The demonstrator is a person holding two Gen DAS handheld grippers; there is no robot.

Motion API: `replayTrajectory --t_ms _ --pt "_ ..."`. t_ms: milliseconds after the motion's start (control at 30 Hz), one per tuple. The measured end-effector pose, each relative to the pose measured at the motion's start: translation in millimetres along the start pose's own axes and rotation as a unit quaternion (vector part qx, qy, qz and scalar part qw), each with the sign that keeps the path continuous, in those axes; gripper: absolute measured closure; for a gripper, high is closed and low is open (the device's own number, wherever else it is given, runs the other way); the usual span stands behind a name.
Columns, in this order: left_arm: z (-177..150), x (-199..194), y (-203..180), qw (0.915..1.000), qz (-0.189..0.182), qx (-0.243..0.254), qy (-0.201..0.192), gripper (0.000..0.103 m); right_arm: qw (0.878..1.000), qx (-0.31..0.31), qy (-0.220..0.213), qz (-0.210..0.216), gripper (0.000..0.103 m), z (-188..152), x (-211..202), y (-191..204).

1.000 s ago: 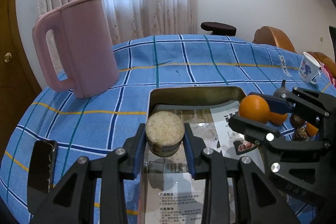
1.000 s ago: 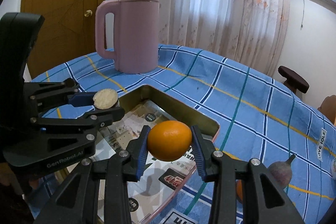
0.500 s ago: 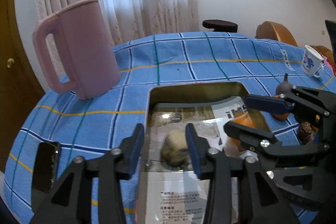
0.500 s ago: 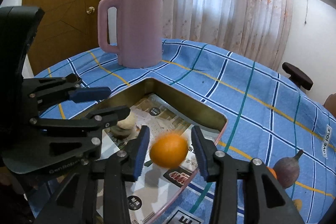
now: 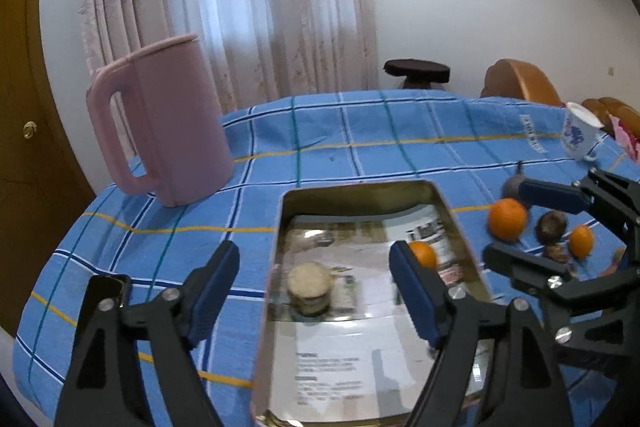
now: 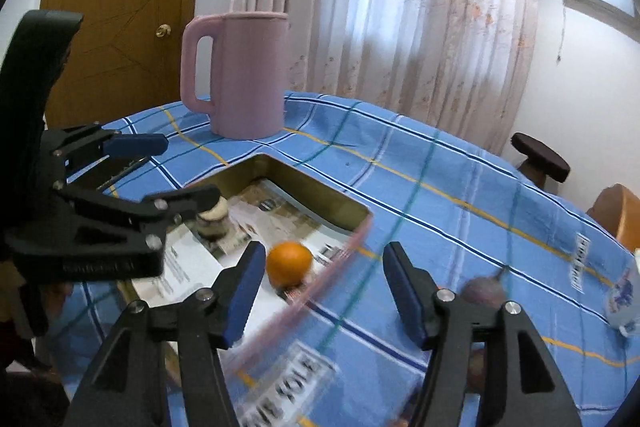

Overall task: Organize fruits
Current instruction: 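Open left tool to drop jar into tin while right releases orange there, then move left tool to striped jar while right tool approaches brown round fruit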

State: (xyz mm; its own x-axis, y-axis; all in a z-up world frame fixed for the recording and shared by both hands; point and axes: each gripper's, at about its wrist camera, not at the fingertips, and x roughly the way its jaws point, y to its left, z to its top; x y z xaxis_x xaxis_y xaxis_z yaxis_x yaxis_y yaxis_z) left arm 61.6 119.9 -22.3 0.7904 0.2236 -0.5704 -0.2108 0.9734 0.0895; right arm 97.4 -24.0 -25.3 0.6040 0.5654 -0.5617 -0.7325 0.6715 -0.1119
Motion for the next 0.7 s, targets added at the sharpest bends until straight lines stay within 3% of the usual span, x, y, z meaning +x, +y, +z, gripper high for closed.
replayTrajectory --t_ms 133,333,500,700 --pt "-1 -14 -21 0.9995 -0.026 0.005 -0.017 0.010 0.999 0.026 -0.006 -0.024 0.040 -17 -30 -23" --pt "-6 -30 -67 0.9958 -0.082 0.033 -0.026 0.010 0.993 0.081 -0.012 -0.080 0.040 -55 -77 -64" --pt "-14 -35 -108 0.9905 -0.122 0.060 -0.018 0.010 0.978 0.151 0.003 -0.142 0.040 -99 -104 -107" --pt "-27 -31 -151 0.9846 -0.149 0.091 -0.001 0.010 0.962 0.200 0.028 -0.183 0.040 -134 -115 -137"
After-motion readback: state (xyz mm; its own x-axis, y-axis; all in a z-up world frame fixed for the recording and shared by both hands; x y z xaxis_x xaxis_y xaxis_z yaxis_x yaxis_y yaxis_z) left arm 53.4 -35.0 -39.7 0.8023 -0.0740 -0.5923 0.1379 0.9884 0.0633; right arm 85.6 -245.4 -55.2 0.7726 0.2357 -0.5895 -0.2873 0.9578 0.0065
